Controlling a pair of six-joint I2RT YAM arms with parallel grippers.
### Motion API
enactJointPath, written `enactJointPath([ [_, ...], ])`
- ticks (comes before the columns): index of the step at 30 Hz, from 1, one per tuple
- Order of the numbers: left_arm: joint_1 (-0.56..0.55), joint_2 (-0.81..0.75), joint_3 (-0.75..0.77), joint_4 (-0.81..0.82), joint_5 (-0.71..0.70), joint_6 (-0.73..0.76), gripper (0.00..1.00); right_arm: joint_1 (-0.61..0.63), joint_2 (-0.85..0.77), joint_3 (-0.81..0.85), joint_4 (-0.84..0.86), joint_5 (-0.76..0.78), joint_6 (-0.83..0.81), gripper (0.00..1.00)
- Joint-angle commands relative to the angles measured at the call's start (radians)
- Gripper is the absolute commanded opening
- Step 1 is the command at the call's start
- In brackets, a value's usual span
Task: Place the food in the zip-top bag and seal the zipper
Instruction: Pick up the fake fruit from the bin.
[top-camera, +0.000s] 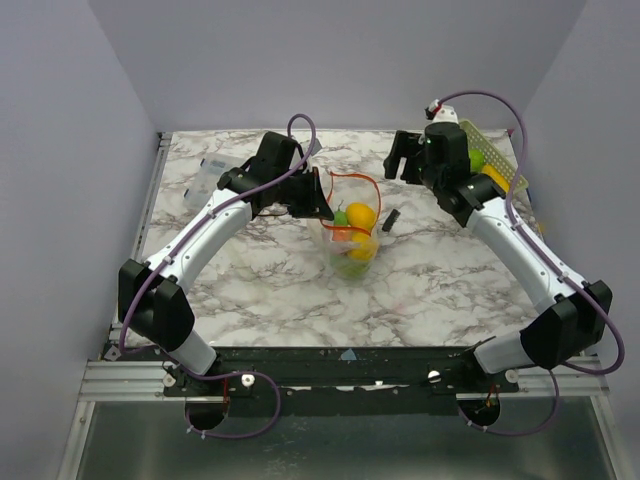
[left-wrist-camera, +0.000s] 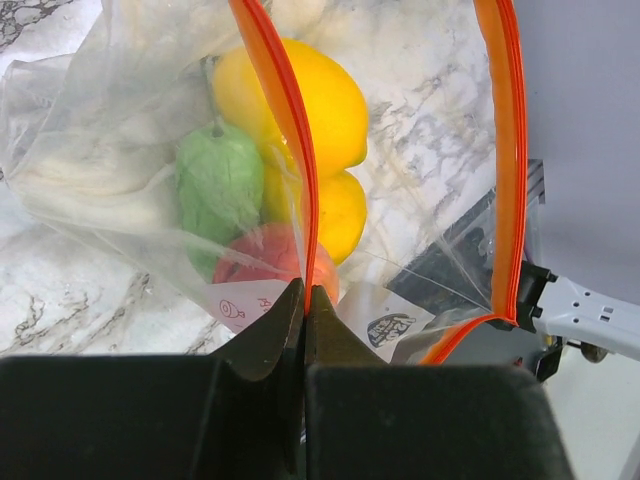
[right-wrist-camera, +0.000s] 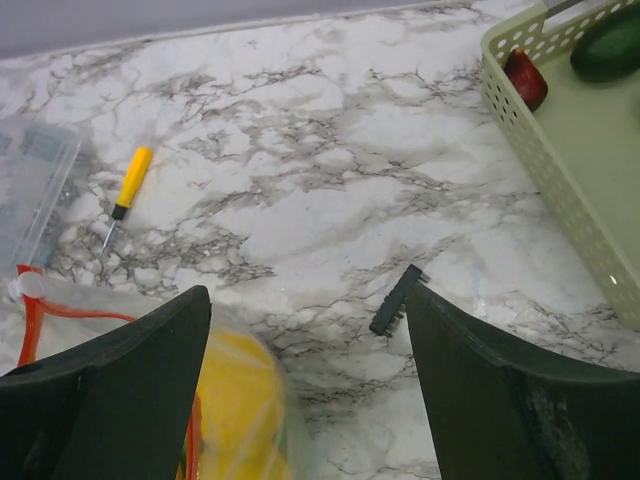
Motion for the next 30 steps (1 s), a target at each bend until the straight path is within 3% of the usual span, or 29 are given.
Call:
enactJointPath([
  [1,-0.006,-0.033,-0.003,0.025,-0.002,0.029,0.00,-0.053,-0.010,0.059,0.002,0.014,0.005,0.82],
  [15,-0.006,-0.018,0.018,0.049,0.041,0.044,0.00,-0.476,0.203,0.078,0.036,-0.093,0.102,0.82],
  [30,-0.006,-0.002,0.019,0.069,0.085,0.037,0.00,-0.583,0.554,0.310,-0.053,0.088,-0.072,0.82],
])
